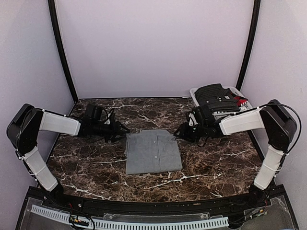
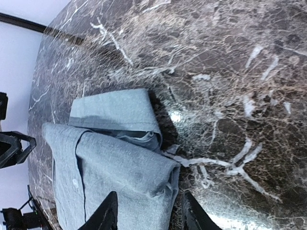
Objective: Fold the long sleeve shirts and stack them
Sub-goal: Fold the 2/3-rectangle-folded shirt at the center of the board, then smooth out the square-folded shirt at the center of the board.
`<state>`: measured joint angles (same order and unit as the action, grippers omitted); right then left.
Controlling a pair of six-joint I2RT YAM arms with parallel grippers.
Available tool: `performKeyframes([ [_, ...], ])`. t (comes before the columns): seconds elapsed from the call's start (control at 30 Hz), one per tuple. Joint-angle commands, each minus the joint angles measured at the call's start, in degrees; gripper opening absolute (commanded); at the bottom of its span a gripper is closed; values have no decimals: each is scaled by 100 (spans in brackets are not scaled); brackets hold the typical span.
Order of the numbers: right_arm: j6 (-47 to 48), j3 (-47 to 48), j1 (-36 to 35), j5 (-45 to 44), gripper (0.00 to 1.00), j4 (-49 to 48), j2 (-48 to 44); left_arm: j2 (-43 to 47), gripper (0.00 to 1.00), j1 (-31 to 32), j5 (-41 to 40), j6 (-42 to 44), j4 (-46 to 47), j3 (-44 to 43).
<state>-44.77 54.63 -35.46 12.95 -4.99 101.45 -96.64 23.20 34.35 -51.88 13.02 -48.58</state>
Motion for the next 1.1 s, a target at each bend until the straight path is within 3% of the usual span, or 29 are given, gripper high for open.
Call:
performKeyframes([
  [0.0, 369, 393, 3, -529, 44, 399, -342, 502, 49, -76, -517, 223, -266, 38],
  [0.23, 810, 882, -557, -764, 28, 842, -379, 717, 30, 157, -581, 564, -613, -124],
  [0.5, 1110, 1392, -865, -147, 18, 875, 453, 14, 14, 819, -484, 434, -500, -682],
  [1.07, 983, 2127, -187, 191, 19, 918, 1792, -1880, 11, 612, -748, 855, -962, -1924],
])
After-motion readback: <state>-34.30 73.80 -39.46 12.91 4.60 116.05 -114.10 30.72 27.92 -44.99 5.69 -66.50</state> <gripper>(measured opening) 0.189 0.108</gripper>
